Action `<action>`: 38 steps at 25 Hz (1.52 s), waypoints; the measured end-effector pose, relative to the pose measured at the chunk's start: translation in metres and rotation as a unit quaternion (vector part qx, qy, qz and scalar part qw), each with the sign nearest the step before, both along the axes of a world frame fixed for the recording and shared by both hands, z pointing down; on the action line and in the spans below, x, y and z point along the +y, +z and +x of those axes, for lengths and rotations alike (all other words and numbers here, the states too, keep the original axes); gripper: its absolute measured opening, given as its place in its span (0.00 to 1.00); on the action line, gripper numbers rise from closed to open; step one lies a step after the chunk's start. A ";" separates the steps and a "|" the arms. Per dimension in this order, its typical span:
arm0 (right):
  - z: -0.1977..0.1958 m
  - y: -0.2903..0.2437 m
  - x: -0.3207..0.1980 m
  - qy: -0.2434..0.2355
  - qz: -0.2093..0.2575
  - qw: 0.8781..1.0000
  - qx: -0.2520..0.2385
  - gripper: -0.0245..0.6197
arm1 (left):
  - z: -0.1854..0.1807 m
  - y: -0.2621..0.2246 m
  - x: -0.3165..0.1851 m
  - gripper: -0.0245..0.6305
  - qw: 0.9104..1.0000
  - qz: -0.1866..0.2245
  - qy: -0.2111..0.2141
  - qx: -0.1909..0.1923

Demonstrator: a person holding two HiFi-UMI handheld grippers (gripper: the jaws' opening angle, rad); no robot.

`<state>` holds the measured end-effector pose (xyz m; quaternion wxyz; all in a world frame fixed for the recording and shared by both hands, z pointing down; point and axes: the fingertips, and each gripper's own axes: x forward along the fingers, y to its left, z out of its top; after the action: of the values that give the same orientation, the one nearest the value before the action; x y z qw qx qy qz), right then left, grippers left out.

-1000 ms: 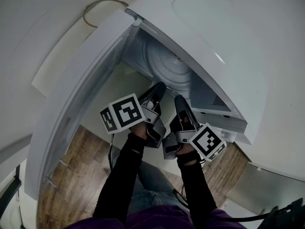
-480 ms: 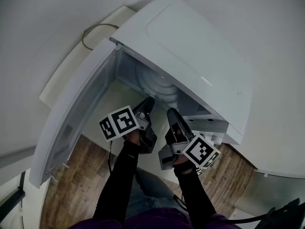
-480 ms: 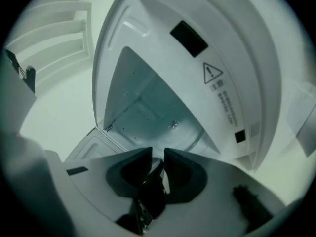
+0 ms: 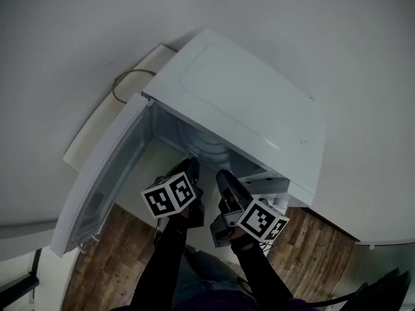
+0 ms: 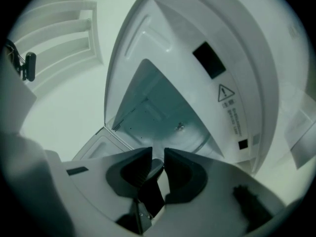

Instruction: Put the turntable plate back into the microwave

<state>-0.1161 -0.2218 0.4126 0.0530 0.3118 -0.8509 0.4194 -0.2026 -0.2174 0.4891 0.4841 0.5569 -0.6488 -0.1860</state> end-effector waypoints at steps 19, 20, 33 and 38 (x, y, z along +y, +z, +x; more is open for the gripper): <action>-0.032 -0.086 0.030 -0.113 0.262 0.950 0.123 0.09 | -0.001 -0.136 0.055 0.05 0.944 0.067 -0.028 -0.322; -0.032 -0.092 0.031 -0.114 0.284 0.943 0.129 0.08 | 0.000 -0.142 0.056 0.05 0.940 0.075 -0.029 -0.333; -0.027 -0.145 0.033 -0.097 0.419 0.892 0.140 0.05 | 0.007 -0.203 0.060 0.05 0.901 0.142 -0.058 -0.406; -0.026 -0.148 0.034 -0.101 0.425 0.889 0.141 0.05 | 0.005 -0.209 0.063 0.05 0.886 0.148 -0.060 -0.435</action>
<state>-0.1424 -0.1882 0.2649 0.0769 0.2732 -0.9581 -0.0379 -0.1972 -0.1548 0.2797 0.0535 0.6070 -0.7915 -0.0477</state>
